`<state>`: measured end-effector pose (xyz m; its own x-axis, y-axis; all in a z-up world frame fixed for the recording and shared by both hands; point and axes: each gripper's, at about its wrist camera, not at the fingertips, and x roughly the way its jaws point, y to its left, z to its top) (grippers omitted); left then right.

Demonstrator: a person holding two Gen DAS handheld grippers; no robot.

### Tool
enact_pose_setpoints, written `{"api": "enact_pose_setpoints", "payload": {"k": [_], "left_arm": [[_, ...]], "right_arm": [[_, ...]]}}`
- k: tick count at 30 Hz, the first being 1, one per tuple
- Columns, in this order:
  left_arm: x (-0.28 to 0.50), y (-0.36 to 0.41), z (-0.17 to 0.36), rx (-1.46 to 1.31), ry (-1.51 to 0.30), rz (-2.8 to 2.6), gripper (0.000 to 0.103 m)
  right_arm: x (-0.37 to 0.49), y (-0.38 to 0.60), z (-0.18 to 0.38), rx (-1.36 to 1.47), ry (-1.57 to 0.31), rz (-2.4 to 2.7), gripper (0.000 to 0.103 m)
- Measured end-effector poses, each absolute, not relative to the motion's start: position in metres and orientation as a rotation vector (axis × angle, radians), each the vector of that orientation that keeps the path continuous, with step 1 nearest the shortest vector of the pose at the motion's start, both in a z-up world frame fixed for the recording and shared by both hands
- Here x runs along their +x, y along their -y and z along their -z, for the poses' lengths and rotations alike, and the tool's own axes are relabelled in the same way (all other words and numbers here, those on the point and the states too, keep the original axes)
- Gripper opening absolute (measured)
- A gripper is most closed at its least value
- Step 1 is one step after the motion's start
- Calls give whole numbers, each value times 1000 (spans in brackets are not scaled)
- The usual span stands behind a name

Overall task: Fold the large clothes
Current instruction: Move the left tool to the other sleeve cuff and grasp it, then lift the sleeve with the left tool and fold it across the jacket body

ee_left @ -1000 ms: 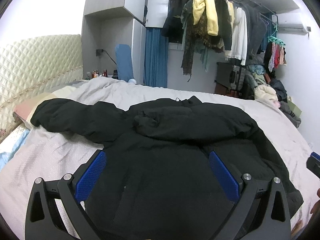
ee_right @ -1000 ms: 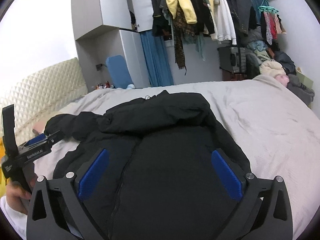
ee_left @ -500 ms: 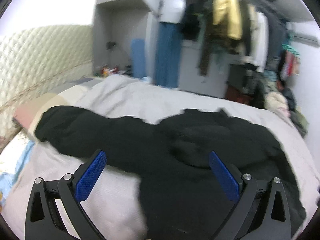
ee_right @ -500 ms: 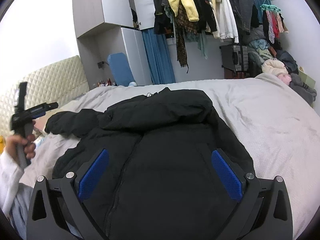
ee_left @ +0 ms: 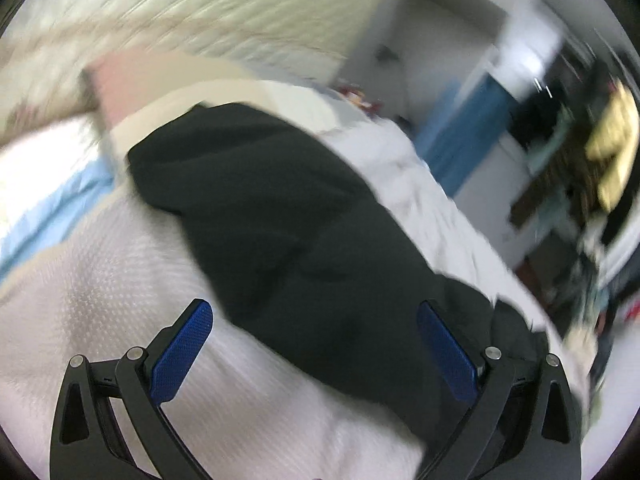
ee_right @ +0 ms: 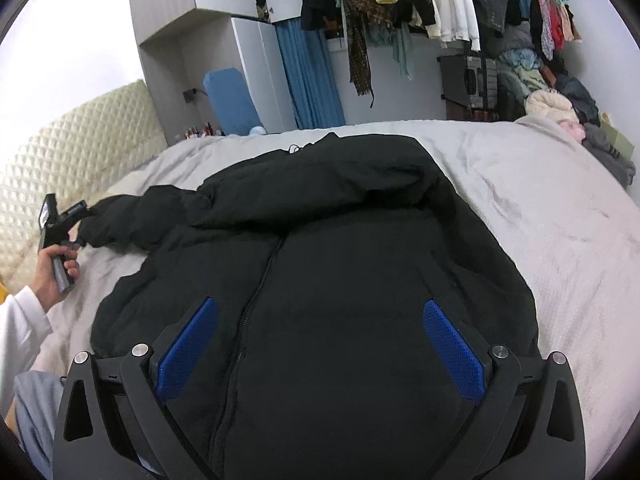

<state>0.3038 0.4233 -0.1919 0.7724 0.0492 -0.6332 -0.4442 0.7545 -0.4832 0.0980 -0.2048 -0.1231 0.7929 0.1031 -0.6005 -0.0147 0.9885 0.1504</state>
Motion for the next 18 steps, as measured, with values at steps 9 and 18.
{"api": "enact_pose_setpoints", "payload": {"k": [9, 18], "left_arm": [[325, -506, 244, -951, -523, -301, 97], [374, -507, 239, -754, -580, -348, 91]], "right_arm": [[112, 183, 115, 56, -627, -31, 103], [136, 160, 114, 24, -663, -19, 103]]}}
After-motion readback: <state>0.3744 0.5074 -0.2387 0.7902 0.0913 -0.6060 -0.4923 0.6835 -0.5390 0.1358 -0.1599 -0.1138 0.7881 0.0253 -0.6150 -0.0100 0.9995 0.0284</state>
